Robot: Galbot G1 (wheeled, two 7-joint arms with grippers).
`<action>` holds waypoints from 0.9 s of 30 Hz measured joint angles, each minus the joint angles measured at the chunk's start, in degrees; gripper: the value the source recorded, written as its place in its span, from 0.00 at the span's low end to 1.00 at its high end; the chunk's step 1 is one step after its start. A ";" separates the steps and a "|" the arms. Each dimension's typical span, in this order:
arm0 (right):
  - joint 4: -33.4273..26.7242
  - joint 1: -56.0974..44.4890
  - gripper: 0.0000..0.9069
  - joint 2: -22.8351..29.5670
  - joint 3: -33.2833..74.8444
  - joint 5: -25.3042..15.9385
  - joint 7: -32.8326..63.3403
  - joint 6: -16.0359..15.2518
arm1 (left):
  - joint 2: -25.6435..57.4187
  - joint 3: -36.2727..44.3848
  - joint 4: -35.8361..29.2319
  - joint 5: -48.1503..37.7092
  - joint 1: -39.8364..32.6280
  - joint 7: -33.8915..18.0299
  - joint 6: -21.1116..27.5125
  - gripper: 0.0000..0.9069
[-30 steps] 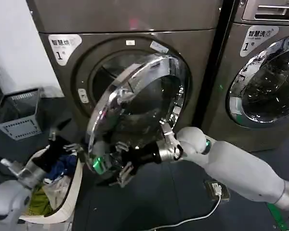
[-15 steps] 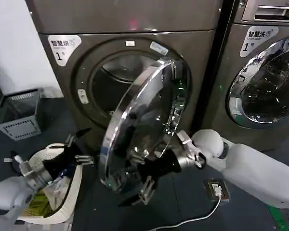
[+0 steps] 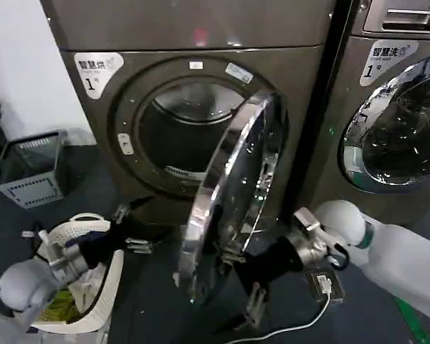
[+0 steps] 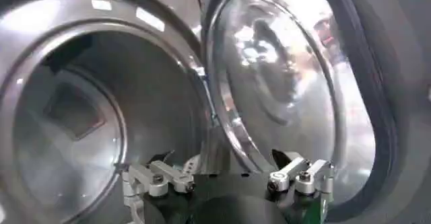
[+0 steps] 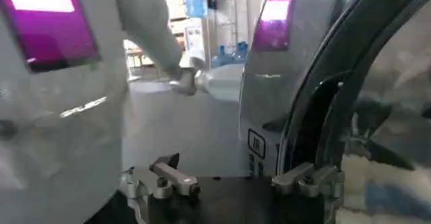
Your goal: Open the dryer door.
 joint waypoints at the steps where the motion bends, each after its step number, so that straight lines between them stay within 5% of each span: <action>1: 0.00 -0.45 1.00 -0.64 0.47 -0.08 -1.03 0.56 | 0.12 0.53 -0.21 0.18 -0.33 0.08 -0.05 1.00; 8: -2.05 -4.58 1.00 -4.44 3.85 1.04 -9.80 6.13 | 1.23 5.98 -2.25 2.04 -3.53 0.40 -0.31 1.00; 15: -4.79 -10.74 1.00 -7.68 9.94 0.87 -11.39 7.22 | 1.50 11.70 -5.30 3.64 -7.28 0.22 -0.30 1.00; 27: -16.38 -32.75 1.00 -11.29 37.29 -2.82 -6.77 14.76 | -0.58 23.91 -8.44 6.32 -17.08 -0.72 -0.02 1.00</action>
